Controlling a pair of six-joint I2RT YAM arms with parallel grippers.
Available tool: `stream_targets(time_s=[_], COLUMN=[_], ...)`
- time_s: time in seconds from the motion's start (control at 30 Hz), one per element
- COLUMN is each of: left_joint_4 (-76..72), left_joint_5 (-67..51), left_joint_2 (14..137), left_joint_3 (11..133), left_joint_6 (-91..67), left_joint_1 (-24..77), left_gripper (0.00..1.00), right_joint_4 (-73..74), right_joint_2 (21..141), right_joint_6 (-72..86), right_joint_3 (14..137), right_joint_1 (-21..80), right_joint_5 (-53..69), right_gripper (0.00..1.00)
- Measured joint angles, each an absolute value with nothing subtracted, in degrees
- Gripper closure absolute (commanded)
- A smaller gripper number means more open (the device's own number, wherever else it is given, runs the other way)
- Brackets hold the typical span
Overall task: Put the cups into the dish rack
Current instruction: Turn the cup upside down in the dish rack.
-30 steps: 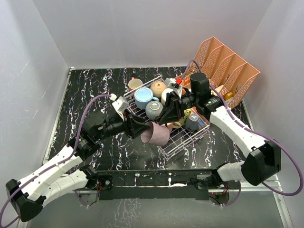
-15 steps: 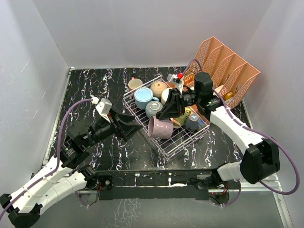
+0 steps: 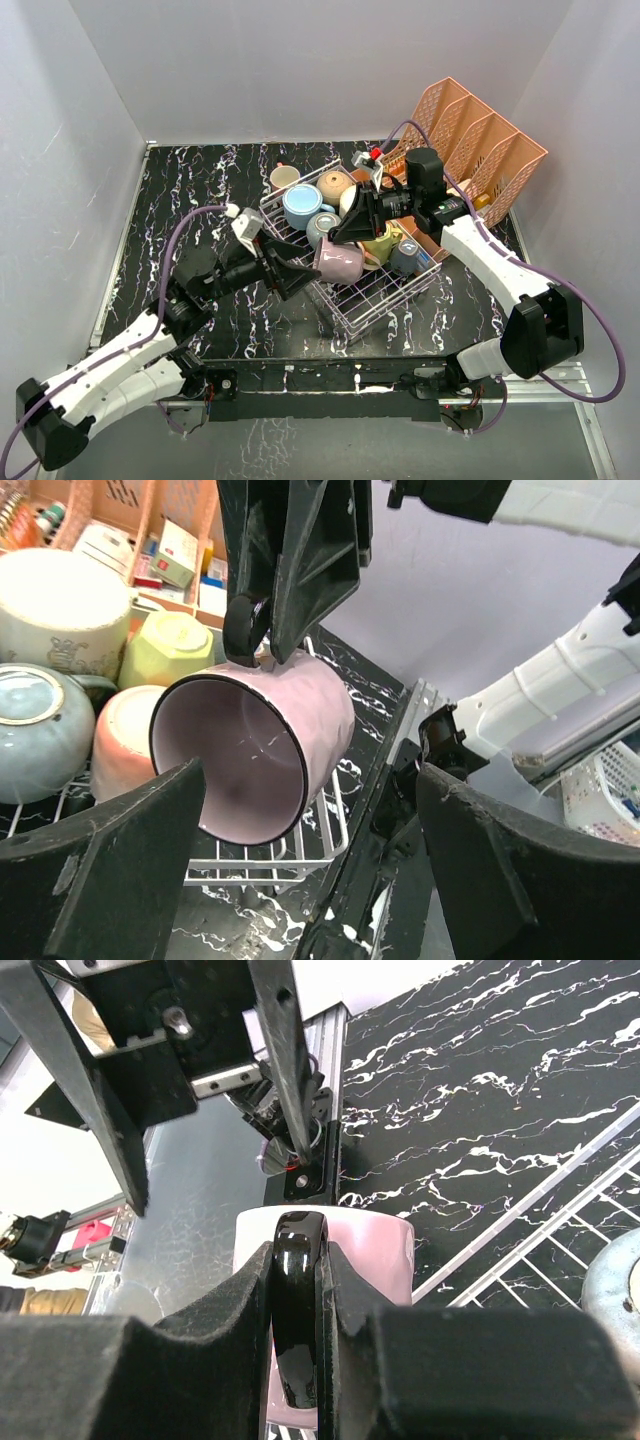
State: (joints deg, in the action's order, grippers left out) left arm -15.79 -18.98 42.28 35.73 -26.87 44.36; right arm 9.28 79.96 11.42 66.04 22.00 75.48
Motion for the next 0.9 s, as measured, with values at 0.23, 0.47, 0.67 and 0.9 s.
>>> stream_targets(time_s=[0.23, 0.47, 0.67, 0.9], left_joint_4=[-23.66, -33.15, -38.04, -41.41], left_joint_5=[-23.92, -28.95, -31.55, -33.98], left_joint_2=[51.16, 56.16, 59.53, 60.90], left_joint_3=[34.26, 34.13, 33.85, 34.57], left_joint_6=[-28.12, -34.22, -38.26, -39.44], left_joint_1=[44.36, 44.36, 44.36, 45.10], left_gripper=[0.17, 0.38, 0.63, 1.00], right_joint_4=[7.97, 3.90, 0.14, -3.46], right_joint_2=[79.96, 79.96, 79.64, 79.11], right_joint_6=[12.84, 15.62, 18.39, 21.23], right_joint_3=[66.04, 66.02, 65.80, 64.25], right_joint_1=[22.00, 22.02, 22.00, 21.85], right_joint_5=[76.38, 77.80, 79.24, 79.44], right_gripper=[0.92, 0.92, 0.92, 0.91])
